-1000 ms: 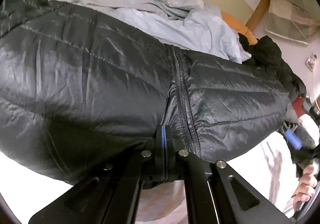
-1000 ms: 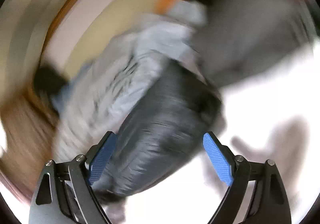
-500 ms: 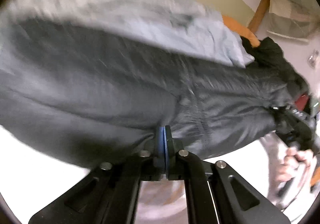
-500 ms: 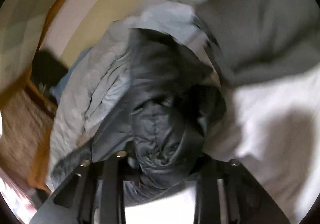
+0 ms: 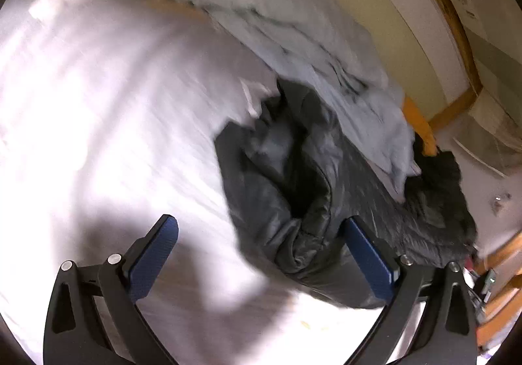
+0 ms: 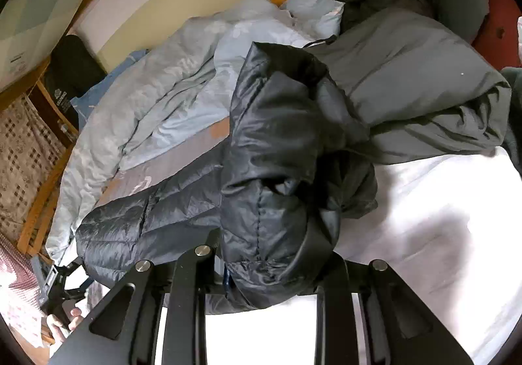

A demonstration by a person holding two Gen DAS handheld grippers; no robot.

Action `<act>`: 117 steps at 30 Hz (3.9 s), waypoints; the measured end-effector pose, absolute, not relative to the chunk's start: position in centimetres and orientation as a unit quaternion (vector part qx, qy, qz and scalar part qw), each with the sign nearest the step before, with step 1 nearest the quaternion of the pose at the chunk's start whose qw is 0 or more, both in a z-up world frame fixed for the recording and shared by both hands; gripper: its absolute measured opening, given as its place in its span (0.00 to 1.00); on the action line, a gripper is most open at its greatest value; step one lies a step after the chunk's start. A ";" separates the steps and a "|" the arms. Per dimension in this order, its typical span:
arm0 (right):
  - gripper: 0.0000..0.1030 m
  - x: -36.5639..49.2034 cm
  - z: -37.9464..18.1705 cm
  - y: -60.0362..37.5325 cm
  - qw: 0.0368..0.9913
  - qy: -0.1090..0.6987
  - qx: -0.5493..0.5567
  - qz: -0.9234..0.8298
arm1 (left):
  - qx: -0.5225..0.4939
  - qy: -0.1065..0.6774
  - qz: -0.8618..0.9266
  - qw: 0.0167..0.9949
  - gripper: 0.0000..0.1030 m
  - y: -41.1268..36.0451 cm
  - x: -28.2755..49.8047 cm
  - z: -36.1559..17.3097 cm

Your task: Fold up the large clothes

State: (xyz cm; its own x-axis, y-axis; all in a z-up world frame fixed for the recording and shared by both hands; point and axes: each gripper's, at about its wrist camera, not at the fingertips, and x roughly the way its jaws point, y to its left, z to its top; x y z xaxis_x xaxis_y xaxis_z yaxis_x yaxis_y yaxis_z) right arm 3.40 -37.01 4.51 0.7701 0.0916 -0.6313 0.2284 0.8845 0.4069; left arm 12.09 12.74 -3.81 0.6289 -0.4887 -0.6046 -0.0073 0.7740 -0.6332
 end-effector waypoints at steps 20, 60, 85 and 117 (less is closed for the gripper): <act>0.27 0.7 7.2 -37.2 0.950 0.259 0.160 -0.064 | -0.099 0.380 -0.161 0.905 0.28 4.1 4.4 0.3; 0.40 1.8 0.9 -10.1 0.973 0.175 -0.021 0.151 | -0.097 0.194 -0.112 0.970 0.53 9.4 -0.8 8.3; 0.31 3.7 -0.4 -24.2 0.964 0.198 0.159 0.079 | -0.038 0.187 -0.247 0.950 0.67 0.0 3.7 10.4; 0.36 3.1 -0.8 -17.1 0.973 0.183 0.048 0.133 | 0.039 0.356 -0.030 0.933 0.13 2.7 9.9 -0.6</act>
State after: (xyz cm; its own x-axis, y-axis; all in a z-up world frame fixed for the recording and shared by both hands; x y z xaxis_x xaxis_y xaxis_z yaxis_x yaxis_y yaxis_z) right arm 3.10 -17.12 -0.76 0.8977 0.2763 -0.3431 -0.2415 0.9601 0.1413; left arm 9.95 2.72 -0.58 0.7441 -0.0280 -0.6675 0.0837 0.9952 0.0515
